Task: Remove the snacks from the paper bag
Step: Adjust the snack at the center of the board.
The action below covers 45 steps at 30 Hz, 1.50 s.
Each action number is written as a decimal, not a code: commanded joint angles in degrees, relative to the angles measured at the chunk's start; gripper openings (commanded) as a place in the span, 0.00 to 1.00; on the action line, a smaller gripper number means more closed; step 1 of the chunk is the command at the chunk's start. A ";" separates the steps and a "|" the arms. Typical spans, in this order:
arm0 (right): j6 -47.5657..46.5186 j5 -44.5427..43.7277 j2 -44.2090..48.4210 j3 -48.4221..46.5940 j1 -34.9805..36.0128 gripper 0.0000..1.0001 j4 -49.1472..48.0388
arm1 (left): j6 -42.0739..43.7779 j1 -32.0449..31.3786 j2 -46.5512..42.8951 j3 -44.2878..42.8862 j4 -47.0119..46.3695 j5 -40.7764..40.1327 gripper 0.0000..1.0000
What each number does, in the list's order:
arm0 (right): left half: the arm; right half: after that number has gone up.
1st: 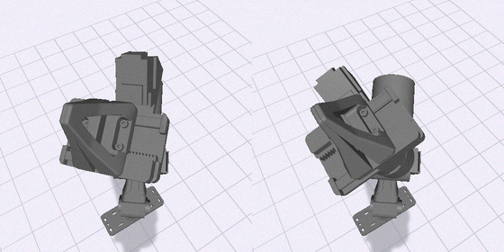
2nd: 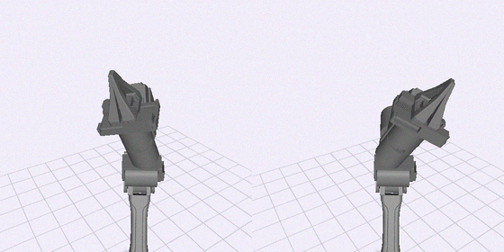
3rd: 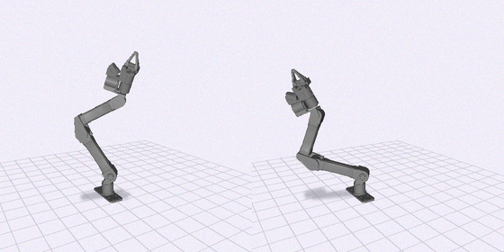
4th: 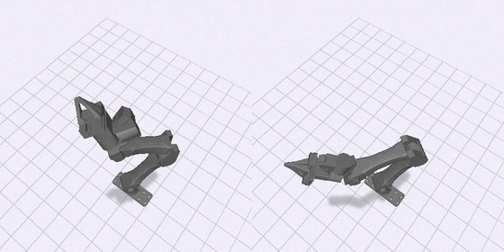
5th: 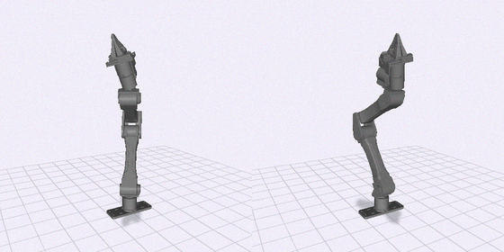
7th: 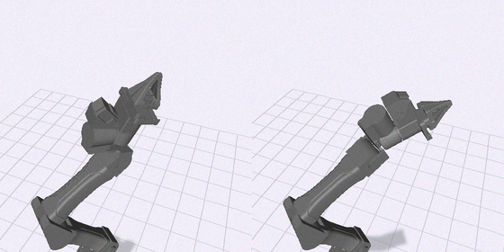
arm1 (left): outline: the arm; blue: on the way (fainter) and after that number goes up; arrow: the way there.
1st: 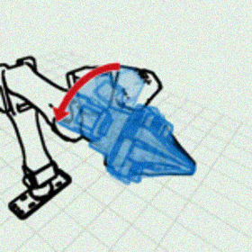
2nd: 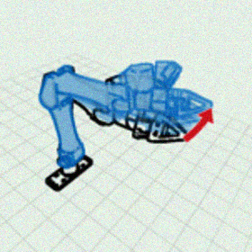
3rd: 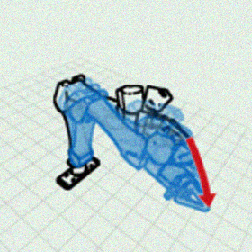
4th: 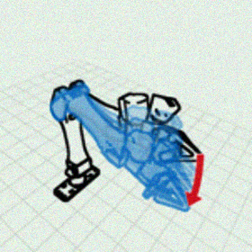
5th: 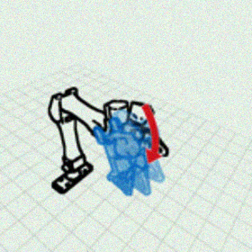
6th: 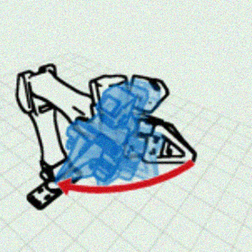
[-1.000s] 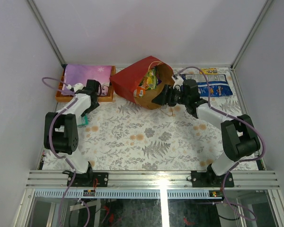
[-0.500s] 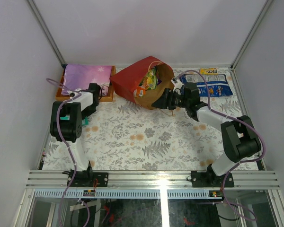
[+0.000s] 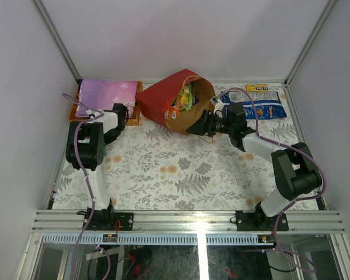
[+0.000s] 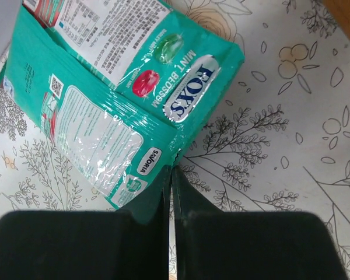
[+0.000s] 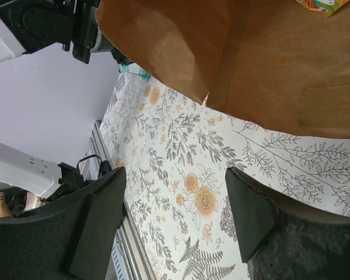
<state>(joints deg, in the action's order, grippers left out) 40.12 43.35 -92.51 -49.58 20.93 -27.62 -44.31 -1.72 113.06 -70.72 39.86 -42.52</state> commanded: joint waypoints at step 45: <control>7.70 5.35 -1.40 1.83 -0.11 0.76 -13.69 | 25.52 -19.81 -0.05 15.10 -18.35 -14.02 0.00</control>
<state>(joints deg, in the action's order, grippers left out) 47.24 47.31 -95.26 -47.70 20.93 -37.06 -25.32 -21.69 114.43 -59.31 30.41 -59.92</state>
